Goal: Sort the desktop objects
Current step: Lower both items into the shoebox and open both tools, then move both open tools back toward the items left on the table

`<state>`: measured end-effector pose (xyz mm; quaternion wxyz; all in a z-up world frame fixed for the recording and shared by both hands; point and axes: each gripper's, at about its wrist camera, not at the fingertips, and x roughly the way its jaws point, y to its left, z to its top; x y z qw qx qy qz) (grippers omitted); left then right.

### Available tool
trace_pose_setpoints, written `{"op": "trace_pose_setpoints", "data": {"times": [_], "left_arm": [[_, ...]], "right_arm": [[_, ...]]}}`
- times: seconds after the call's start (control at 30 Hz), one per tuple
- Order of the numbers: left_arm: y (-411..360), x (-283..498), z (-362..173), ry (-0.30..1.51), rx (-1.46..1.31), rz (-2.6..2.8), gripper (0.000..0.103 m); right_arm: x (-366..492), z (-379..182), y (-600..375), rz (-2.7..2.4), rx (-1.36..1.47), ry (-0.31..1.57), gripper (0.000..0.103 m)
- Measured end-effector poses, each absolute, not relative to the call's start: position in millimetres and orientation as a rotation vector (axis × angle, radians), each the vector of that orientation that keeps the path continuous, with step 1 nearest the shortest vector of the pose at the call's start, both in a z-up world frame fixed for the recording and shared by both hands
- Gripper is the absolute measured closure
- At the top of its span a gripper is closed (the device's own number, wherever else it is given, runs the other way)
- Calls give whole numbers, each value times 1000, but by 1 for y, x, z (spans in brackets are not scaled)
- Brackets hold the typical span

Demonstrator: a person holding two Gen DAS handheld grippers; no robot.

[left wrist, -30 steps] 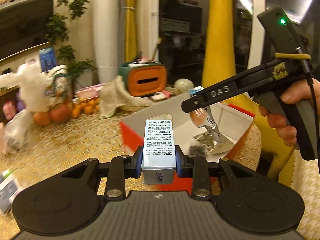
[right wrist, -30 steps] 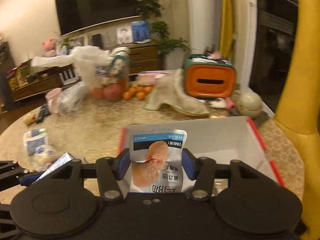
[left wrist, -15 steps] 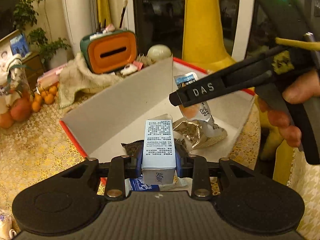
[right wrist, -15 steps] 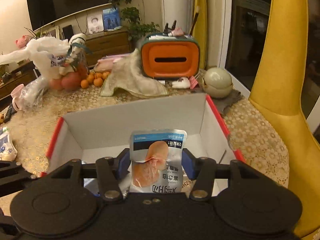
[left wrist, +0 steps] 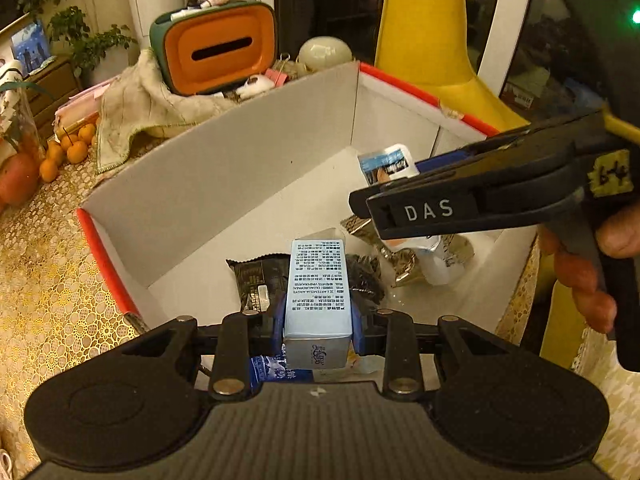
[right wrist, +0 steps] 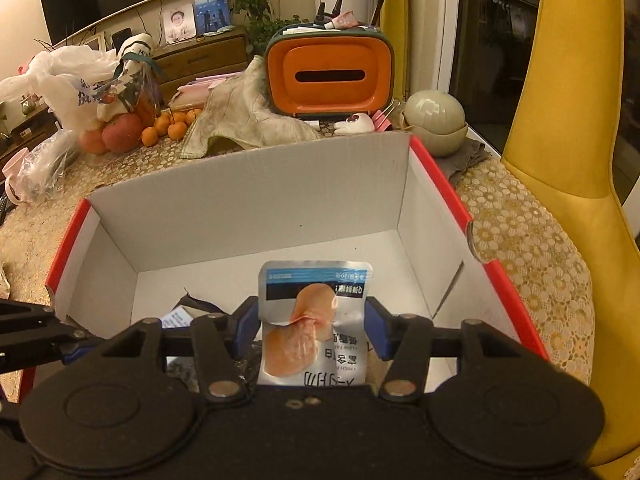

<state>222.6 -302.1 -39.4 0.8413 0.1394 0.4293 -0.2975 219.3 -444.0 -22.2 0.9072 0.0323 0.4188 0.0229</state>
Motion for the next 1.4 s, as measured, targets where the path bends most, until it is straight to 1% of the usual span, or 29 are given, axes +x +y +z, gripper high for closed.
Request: {"op": "trace_pose_setpoints", "data": {"times": [0.1,0.13,0.17,0.27,0.33,0.4,0.43,0.47,0.5,0.67,0.77,1.07,1.4], "left_arm": [[-304,224,-42,931,289,-639,73],[-304,224,-42,934,294,-640,73],[-304,223,-42,935,294,-638,73],[-301,221,-40,924,279,-642,70],[-300,219,-37,913,269,-648,63],[-297,216,-32,896,258,-658,51],[-297,214,-29,891,255,-666,49],[-296,212,-27,885,254,-666,45],[-294,210,-25,877,250,-665,43],[-283,202,-16,859,205,-667,43],[-275,195,-9,838,191,-666,43],[-239,169,15,763,136,-649,43],[-188,133,39,685,74,-615,43]], "right_arm": [[220,-23,-445,47,78,870,47],[220,-24,-446,47,84,876,43],[221,-24,-447,47,92,880,42],[220,-24,-448,43,104,885,40],[220,-23,-448,39,104,887,40],[219,-21,-448,45,110,885,39],[218,-19,-448,50,111,883,39],[217,-17,-447,49,110,881,39],[215,-15,-447,47,108,879,39],[211,-4,-446,42,117,860,34],[207,6,-445,36,117,843,32],[186,29,-429,54,121,821,32],[158,55,-388,130,101,780,32]]}}
